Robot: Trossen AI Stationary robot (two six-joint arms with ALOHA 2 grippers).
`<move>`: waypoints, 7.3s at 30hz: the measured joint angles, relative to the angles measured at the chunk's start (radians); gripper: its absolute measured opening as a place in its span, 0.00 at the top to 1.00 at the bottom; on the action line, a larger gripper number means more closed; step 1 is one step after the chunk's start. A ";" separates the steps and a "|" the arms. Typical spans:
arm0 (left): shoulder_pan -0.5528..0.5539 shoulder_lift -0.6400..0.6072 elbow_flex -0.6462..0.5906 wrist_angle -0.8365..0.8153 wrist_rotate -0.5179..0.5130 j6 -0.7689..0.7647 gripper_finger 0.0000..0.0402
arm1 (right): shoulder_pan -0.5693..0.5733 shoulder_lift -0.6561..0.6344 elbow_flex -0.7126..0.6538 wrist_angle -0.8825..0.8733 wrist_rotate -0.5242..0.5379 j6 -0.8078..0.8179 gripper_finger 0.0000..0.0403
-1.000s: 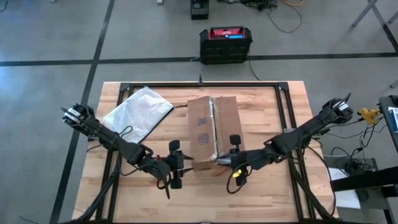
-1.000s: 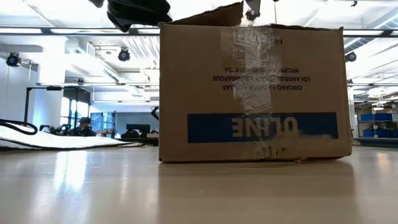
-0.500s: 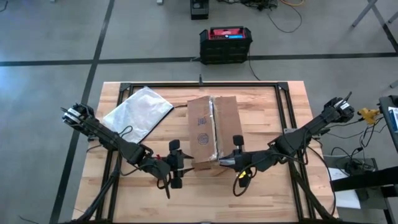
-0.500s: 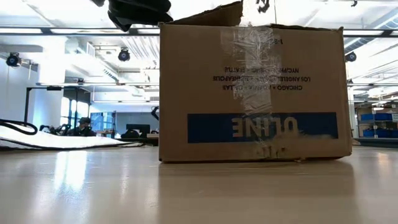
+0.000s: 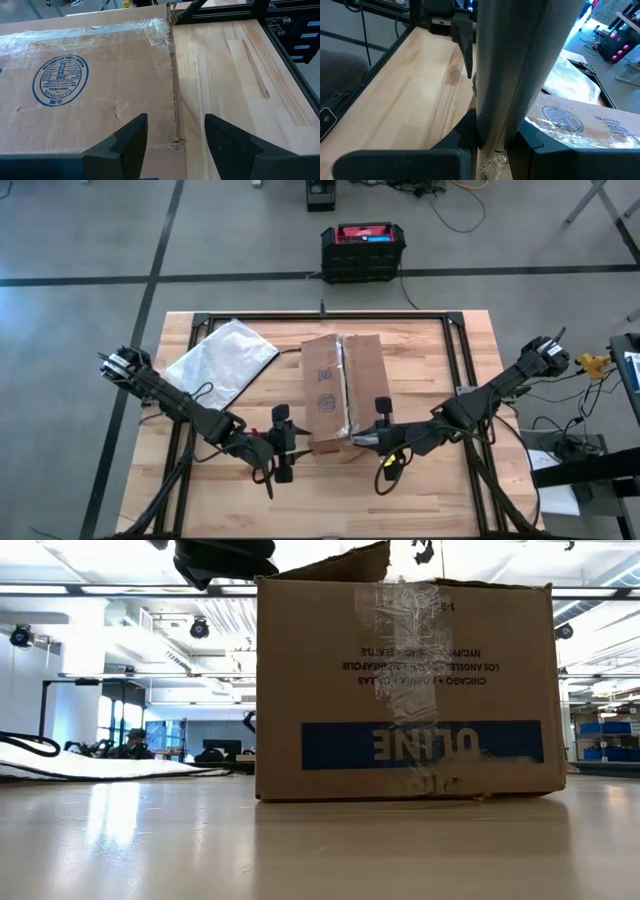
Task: Unpack boxes
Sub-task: Open the cardboard box using knife
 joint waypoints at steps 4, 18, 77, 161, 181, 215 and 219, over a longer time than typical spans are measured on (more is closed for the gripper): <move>0.000 0.000 0.000 0.000 0.000 0.000 0.54 | 0.000 0.000 0.000 -0.001 -0.001 0.008 0.88; 0.000 0.000 0.000 0.000 0.000 0.000 0.55 | 0.000 -0.003 0.000 -0.006 -0.001 0.027 0.88; 0.009 -0.008 0.007 0.050 0.183 -0.039 0.55 | 0.031 -0.005 0.004 -0.080 0.024 0.134 0.88; 0.095 0.156 0.146 -0.060 0.087 0.015 0.60 | 0.157 -0.192 -0.127 -0.083 0.208 0.281 0.88; -0.132 0.136 0.177 -0.100 -0.400 0.184 0.61 | -0.206 -0.458 -0.228 -1.120 -0.289 1.464 0.88; -0.016 0.168 0.190 -0.043 -0.295 0.105 0.51 | -0.404 -0.221 -0.597 -0.653 -0.726 1.490 0.59; -0.006 0.168 0.189 -0.043 -0.272 0.052 0.50 | -0.404 -0.234 -0.538 -0.690 -0.616 1.438 0.57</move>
